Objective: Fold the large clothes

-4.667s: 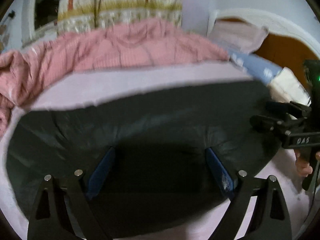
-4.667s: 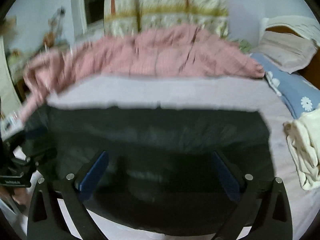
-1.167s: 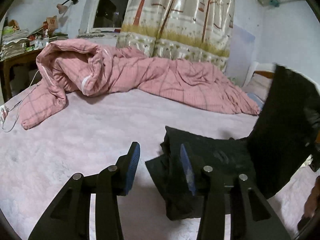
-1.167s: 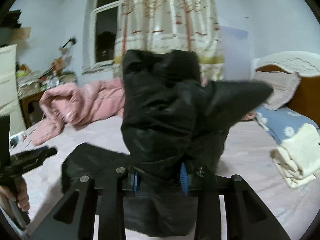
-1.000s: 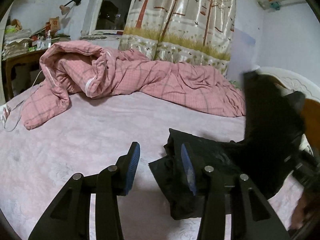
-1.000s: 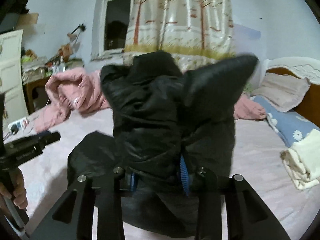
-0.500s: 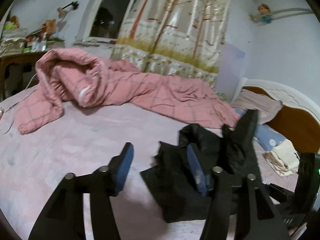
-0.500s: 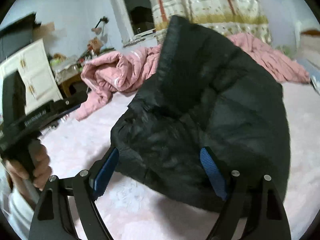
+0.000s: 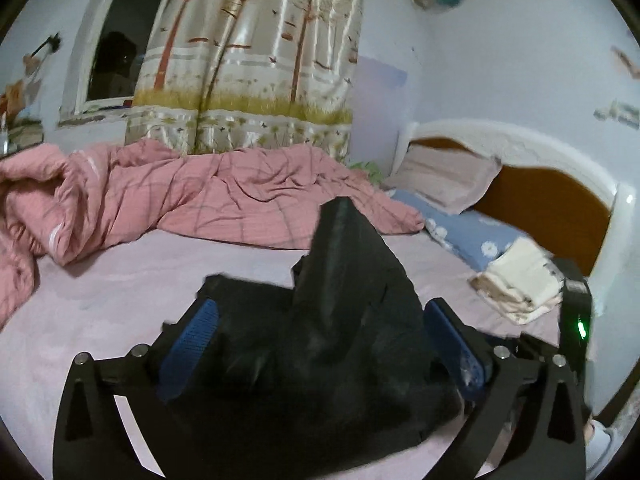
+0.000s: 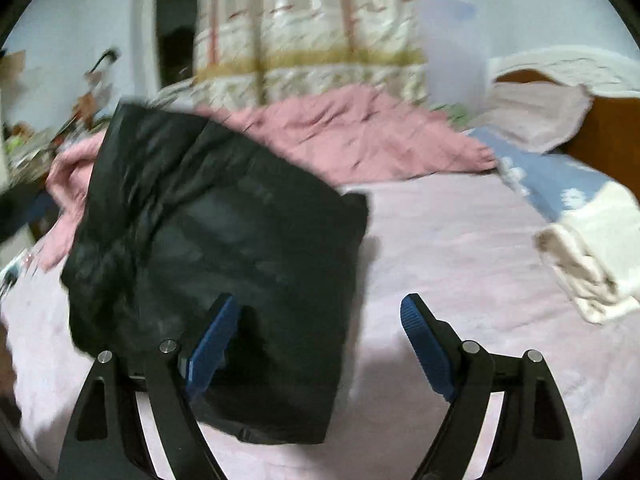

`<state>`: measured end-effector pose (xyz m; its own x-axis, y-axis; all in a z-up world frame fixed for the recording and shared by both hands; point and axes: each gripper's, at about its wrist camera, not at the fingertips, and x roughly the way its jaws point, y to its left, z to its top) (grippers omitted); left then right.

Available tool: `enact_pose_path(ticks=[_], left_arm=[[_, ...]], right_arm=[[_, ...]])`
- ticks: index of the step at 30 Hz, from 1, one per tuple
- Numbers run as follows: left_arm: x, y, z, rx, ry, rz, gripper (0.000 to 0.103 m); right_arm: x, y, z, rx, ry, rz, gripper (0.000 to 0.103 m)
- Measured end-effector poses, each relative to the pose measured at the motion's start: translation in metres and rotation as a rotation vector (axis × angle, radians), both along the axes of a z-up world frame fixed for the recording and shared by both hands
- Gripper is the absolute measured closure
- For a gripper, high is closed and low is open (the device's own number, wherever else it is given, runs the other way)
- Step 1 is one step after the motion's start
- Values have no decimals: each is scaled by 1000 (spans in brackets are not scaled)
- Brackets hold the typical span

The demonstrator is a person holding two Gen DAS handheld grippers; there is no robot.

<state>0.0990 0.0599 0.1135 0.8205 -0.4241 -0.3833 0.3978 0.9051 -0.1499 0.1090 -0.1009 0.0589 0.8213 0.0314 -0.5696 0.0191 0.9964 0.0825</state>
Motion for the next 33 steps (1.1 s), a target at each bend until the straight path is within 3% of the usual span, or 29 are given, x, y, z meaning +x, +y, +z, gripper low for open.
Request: enact_pose_path(ticks=[5, 7, 8, 9, 13, 18, 19, 25, 29, 33], left_arm=[[49, -29, -16, 112, 111, 78, 2], [58, -21, -24, 80, 140, 77, 46], [60, -13, -29, 27, 175, 35, 80], [60, -6, -32, -11, 196, 17, 85], [35, 17, -34, -8, 145, 79, 85], [21, 42, -37, 52, 100, 194, 48], [22, 45, -40, 70, 103, 217, 46], [37, 59, -72, 167, 180, 342, 43], [45, 71, -91, 145, 248, 376, 36], [49, 76, -109, 127, 327, 379, 36]], right_arm=[[3, 19, -14, 64, 5, 175, 18], [6, 31, -17, 45, 4, 195, 17], [7, 33, -18, 29, -3, 200, 17], [5, 34, -17, 29, -9, 217, 17], [4, 32, -12, 52, -26, 197, 17], [8, 35, -8, 20, -28, 109, 17], [11, 35, -5, 15, -28, 95, 17], [1, 34, 4, -36, -84, -12, 17], [1, 26, 6, -50, -84, -37, 17], [5, 17, 4, -24, -73, -61, 17]])
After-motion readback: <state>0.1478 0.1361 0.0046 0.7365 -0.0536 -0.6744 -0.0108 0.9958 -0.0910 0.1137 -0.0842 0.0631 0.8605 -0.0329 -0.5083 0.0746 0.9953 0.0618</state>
